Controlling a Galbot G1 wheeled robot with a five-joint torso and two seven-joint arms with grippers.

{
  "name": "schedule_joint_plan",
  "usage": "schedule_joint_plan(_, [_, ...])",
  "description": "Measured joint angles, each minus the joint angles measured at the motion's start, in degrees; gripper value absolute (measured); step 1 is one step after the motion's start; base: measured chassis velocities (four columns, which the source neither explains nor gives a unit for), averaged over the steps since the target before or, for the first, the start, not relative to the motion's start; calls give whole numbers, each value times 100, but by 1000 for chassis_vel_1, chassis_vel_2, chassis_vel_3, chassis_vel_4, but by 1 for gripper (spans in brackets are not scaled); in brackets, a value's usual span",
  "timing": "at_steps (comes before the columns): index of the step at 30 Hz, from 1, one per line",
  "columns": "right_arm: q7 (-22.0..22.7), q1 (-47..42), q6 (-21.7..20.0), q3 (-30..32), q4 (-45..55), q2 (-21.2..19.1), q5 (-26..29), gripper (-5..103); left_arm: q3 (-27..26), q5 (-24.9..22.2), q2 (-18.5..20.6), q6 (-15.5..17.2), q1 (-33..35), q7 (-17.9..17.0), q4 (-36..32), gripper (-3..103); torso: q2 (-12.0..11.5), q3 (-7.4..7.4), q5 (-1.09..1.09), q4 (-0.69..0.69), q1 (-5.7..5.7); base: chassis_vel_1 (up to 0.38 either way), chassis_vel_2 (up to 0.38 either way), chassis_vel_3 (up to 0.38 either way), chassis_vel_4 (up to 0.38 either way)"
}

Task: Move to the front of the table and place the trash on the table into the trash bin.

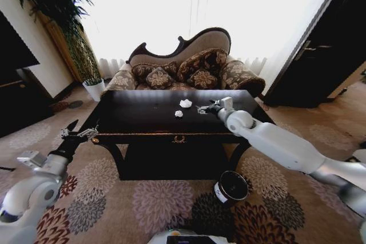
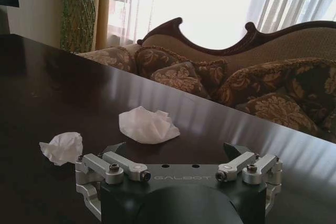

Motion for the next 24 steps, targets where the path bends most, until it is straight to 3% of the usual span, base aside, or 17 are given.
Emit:
schedule_joint_plan(9, [77,675,-41,-530,-585,595,36,100,0,0,0,0,0,0,0,100,0,0,-1,2,1,0,0,0,0])
schedule_joint_plan(24, [6,922,71,-810,-1321,1151,-165,100,0,0,0,0,0,0,0,100,1,0,-1,1,0,0,0,0,0])
